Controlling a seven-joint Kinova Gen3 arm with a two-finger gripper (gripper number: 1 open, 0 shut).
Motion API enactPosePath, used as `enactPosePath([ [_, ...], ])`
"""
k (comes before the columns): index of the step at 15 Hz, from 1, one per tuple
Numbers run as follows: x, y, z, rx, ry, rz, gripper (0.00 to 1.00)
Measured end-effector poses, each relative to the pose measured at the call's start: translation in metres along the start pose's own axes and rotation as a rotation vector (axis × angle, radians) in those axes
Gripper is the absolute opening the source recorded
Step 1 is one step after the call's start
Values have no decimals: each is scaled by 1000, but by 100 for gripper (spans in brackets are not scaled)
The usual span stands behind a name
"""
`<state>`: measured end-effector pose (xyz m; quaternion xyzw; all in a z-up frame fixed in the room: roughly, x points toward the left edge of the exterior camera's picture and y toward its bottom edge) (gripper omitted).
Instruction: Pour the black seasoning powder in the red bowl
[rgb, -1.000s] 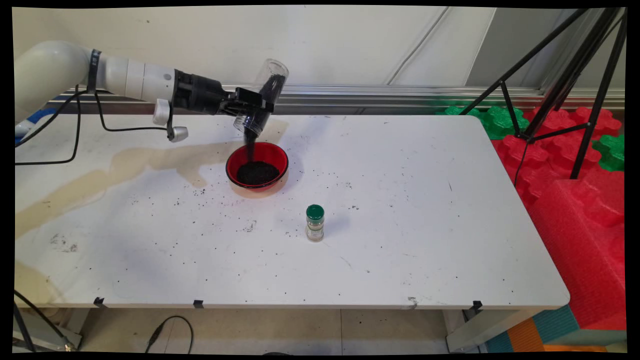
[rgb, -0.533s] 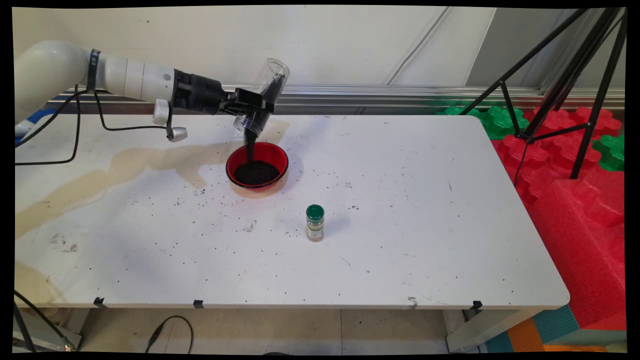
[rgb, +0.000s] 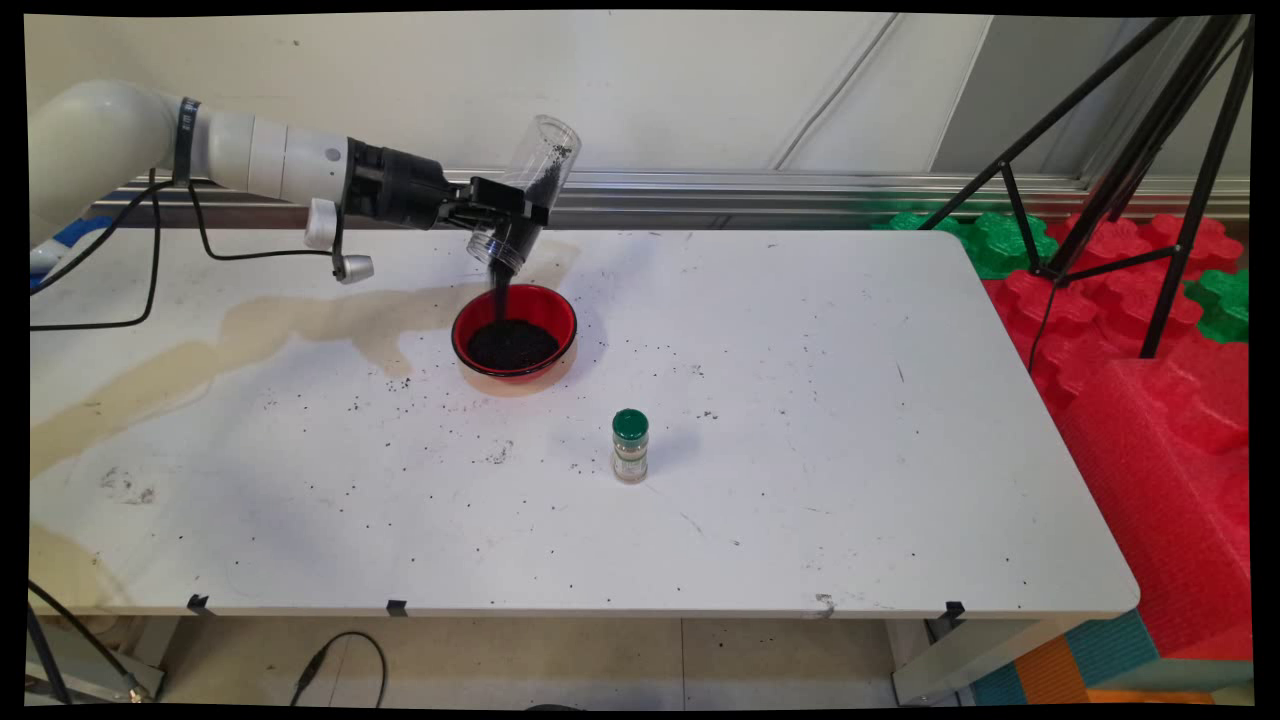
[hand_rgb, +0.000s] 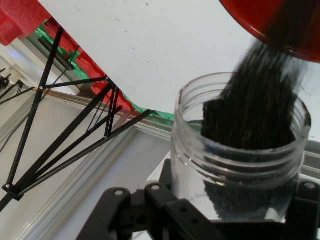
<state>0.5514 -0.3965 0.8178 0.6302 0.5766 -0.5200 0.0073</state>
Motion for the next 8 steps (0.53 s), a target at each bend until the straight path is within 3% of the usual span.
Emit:
enactPosePath([
  [8, 0, -2, 0, 5, 0, 14, 0],
])
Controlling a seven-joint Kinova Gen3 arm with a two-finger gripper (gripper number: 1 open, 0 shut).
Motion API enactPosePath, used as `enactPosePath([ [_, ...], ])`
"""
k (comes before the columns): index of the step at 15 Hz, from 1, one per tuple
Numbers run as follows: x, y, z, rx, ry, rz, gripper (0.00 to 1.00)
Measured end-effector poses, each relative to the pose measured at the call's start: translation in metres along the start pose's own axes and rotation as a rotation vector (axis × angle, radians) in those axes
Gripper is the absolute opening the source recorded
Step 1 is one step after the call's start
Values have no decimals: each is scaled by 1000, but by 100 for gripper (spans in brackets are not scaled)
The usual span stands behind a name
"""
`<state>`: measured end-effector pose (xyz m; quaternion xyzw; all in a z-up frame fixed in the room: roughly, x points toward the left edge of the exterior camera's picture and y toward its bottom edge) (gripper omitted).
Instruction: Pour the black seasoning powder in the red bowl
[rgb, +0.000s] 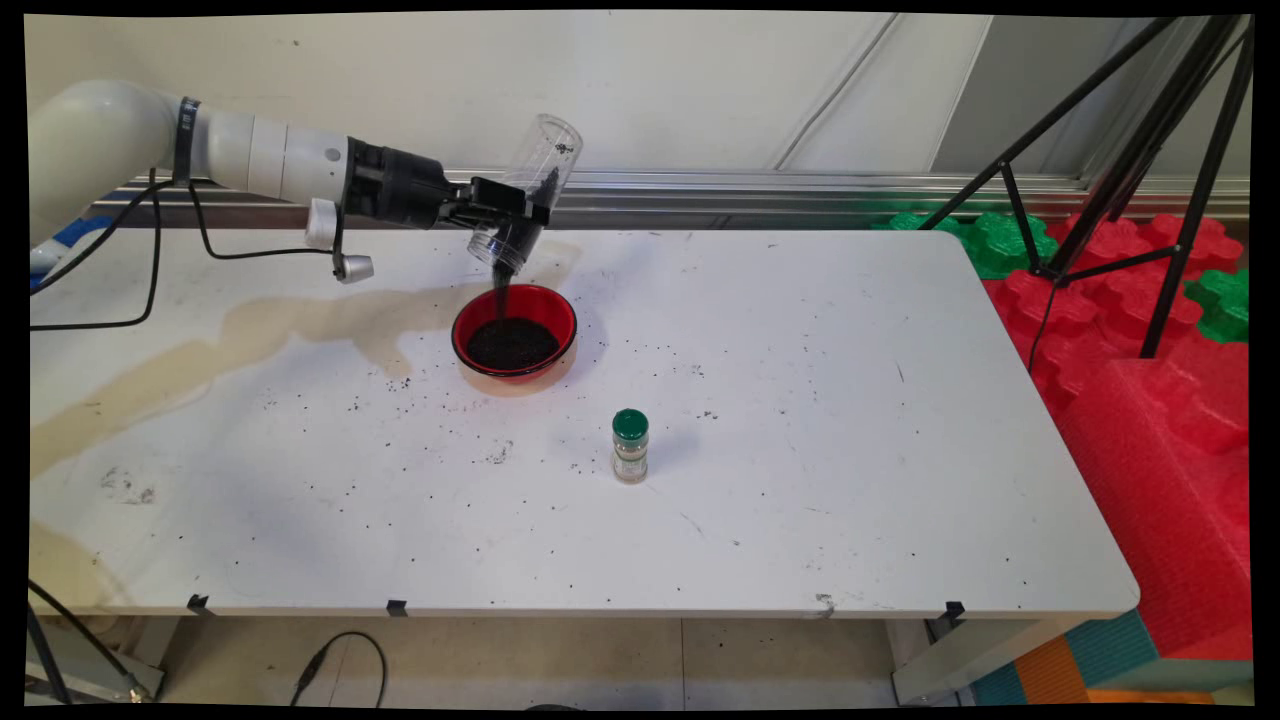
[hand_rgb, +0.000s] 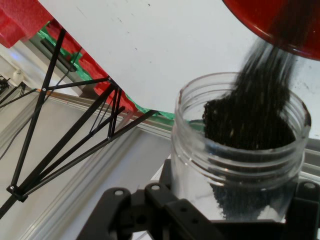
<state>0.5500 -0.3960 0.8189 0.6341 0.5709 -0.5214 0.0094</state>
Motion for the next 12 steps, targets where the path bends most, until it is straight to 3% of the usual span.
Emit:
enactPosePath([
  [12, 1, -1, 0, 7, 4, 27, 0],
])
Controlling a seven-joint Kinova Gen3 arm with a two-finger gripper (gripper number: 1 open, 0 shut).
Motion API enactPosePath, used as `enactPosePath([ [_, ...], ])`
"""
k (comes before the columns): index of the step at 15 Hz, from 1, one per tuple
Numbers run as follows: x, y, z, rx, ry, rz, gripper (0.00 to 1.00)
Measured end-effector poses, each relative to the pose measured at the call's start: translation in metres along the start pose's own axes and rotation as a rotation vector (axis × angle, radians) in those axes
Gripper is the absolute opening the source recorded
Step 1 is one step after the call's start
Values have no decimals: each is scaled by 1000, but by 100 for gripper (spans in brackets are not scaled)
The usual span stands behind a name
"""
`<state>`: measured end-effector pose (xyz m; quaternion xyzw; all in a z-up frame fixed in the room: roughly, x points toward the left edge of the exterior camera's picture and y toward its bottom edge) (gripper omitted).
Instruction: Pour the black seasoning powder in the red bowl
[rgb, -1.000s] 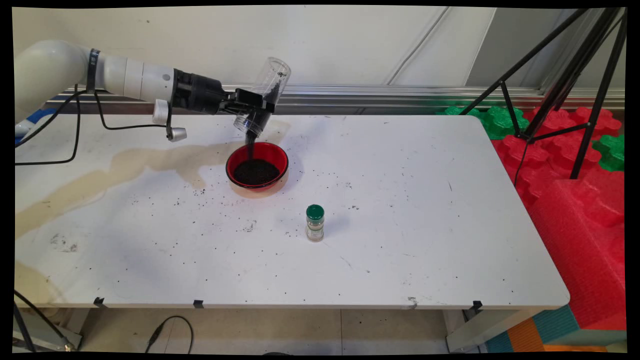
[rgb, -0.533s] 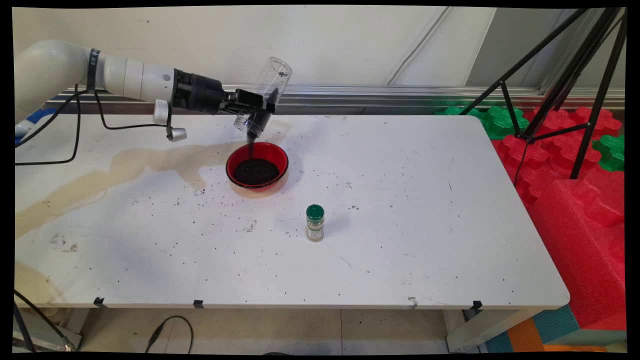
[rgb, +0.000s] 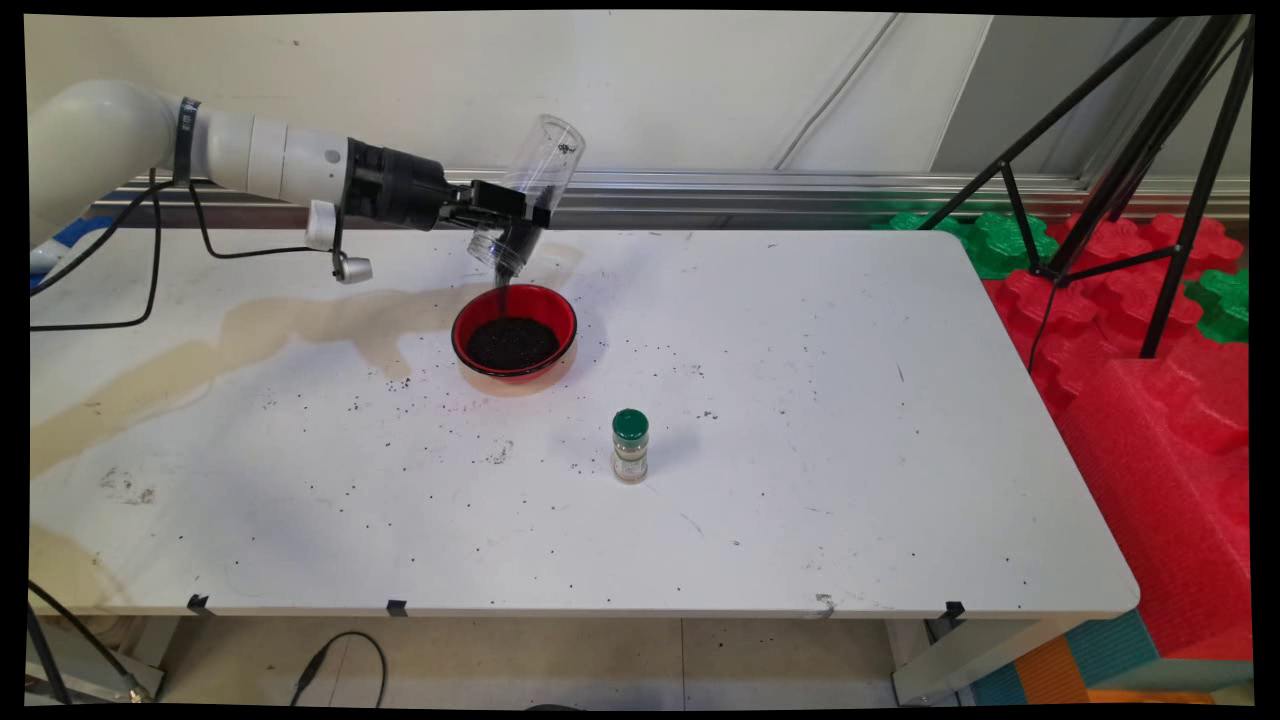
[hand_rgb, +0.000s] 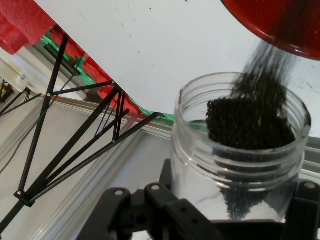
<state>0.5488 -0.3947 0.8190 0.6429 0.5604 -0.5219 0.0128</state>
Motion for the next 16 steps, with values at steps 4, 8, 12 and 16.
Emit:
enactPosePath([
  [4, 0, 0, -1, 3, 2, 14, 0],
  [8, 1, -1, -1, 7, 5, 31, 0],
  [12, 2, -1, -1, 10, 8, 46, 0],
  [16, 2, -1, -2, 15, 10, 68, 0],
])
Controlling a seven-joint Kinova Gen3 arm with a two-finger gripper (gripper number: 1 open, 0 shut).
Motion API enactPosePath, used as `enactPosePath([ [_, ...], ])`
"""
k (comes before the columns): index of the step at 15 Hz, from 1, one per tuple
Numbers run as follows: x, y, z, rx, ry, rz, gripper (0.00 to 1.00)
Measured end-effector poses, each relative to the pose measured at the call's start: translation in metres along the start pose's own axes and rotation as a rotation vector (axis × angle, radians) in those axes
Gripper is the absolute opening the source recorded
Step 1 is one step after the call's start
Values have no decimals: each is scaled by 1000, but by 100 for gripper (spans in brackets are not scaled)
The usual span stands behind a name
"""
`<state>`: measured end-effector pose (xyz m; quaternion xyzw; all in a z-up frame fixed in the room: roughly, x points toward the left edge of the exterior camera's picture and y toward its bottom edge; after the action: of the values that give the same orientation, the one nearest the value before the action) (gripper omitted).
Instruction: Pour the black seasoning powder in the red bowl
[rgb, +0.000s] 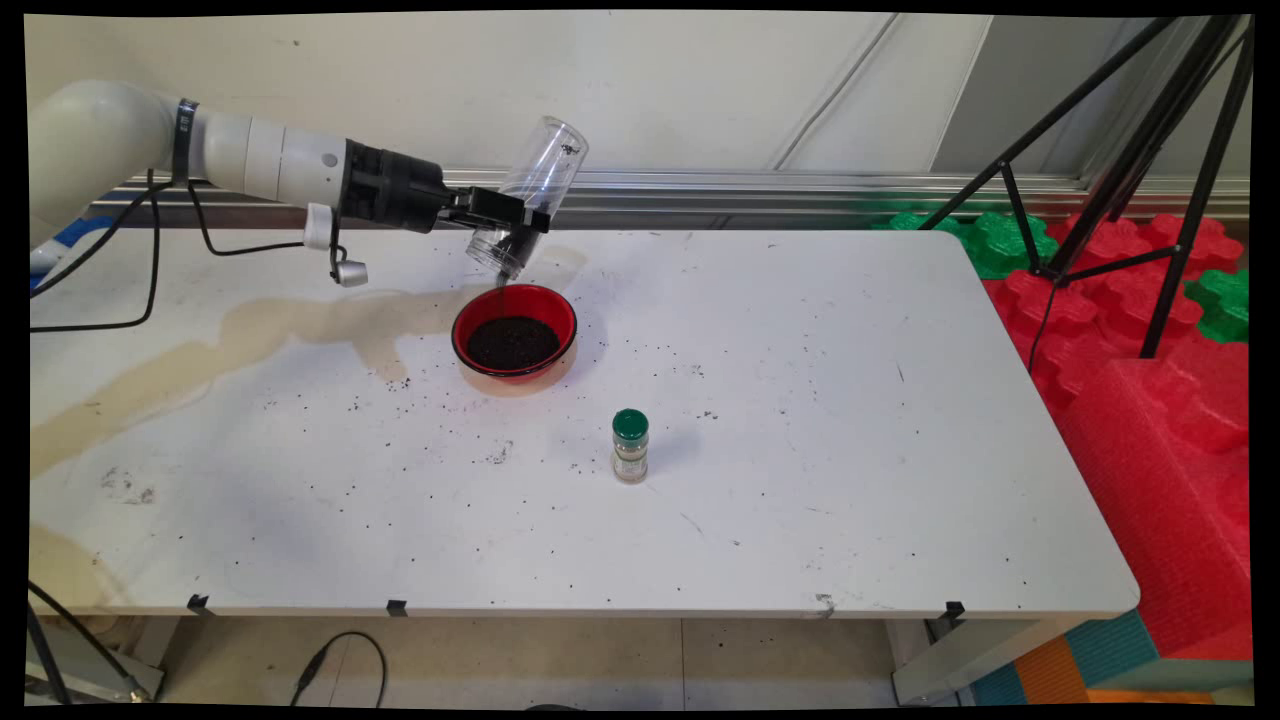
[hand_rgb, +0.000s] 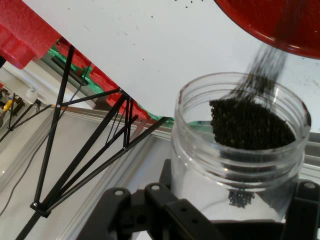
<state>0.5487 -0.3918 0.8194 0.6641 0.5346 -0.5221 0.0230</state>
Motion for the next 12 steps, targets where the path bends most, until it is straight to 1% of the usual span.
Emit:
enactPosePath([
  [12, -1, -3, -2, 17, -1, 94, 0],
])
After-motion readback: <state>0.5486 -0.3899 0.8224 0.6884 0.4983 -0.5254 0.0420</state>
